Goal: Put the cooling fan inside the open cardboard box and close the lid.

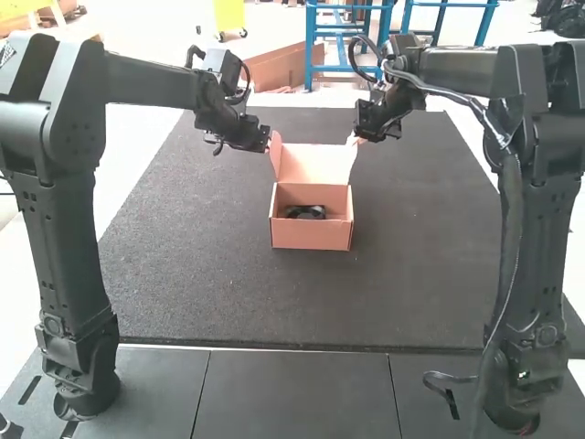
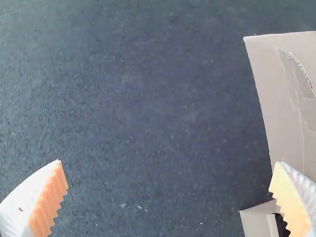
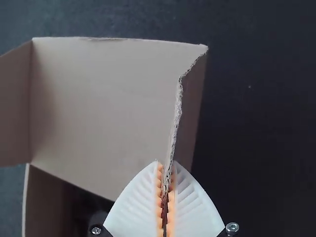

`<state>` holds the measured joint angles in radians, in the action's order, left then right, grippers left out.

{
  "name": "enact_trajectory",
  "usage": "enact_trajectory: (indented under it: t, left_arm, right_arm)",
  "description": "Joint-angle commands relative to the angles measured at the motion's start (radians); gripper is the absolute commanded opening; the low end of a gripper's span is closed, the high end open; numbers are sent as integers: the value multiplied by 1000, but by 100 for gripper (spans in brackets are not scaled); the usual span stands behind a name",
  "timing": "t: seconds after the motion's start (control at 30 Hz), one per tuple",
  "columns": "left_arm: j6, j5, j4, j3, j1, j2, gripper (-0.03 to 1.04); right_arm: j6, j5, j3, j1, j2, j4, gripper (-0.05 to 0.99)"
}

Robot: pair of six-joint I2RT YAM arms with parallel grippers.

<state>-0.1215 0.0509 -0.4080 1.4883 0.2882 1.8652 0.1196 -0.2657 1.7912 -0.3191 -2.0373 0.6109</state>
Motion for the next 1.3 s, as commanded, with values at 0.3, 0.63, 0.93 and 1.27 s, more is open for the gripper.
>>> enact_trajectory:
  t: [0.3,0.63,0.93,1.27]
  left_arm:
    - [-18,-14,-5,35,23,-14,97]
    - [-33,-23,-12,29,55,-24,97]
    - [-33,-25,-40,15,58,-49,97]
    - [-35,-25,-38,-37,58,-90,97]
  right_arm:
    - [-20,97,-128,-67,103,-122,5]
    - [-17,160,-191,-75,166,-157,5]
    - [-9,187,-294,-87,236,-215,5]
    - [2,204,-392,-101,315,-263,5]
